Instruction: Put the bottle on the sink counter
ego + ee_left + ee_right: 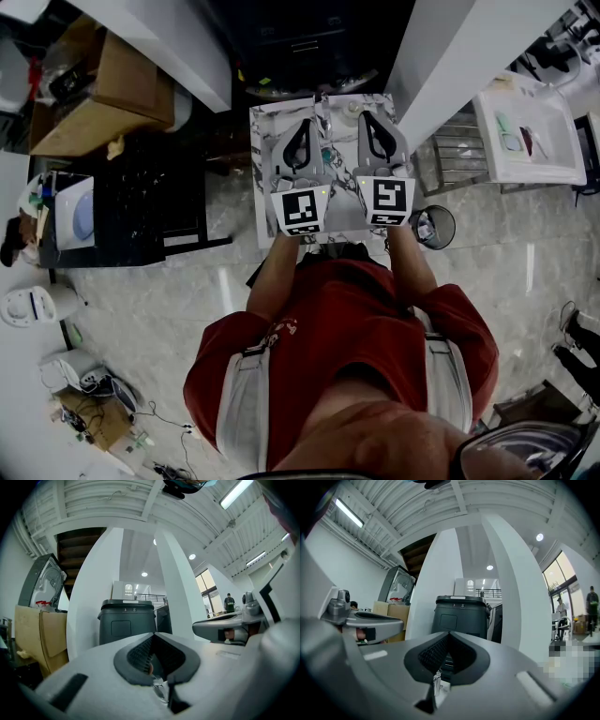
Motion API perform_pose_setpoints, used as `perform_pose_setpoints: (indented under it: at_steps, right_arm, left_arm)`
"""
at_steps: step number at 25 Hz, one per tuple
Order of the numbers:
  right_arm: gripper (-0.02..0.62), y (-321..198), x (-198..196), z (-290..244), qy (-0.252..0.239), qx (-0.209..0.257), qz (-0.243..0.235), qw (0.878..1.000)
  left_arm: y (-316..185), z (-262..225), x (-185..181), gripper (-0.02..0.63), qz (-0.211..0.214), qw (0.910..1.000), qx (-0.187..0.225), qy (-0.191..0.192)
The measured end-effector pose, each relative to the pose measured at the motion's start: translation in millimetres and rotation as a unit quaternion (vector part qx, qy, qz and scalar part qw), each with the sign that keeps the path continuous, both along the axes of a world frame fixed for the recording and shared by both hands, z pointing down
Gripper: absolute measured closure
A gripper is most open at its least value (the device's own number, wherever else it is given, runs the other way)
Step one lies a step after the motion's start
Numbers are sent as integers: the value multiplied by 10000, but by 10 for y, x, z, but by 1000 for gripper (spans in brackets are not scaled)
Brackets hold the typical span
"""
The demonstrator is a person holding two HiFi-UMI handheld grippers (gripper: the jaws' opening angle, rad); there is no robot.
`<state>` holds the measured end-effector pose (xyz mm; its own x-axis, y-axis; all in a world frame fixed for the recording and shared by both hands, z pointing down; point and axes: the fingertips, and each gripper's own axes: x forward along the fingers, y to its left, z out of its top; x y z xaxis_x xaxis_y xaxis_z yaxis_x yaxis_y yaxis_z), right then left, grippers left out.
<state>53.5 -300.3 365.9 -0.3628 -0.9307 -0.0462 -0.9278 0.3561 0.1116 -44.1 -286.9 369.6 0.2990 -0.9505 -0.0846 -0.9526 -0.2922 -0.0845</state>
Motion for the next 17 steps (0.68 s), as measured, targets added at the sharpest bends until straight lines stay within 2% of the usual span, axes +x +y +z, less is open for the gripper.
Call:
perform_pose_setpoints:
  at_steps: [17]
  right_arm:
    - [594, -7, 0, 25, 10, -56, 47, 10000]
  left_arm:
    - [3, -7, -16, 612, 3, 10000, 8, 35]
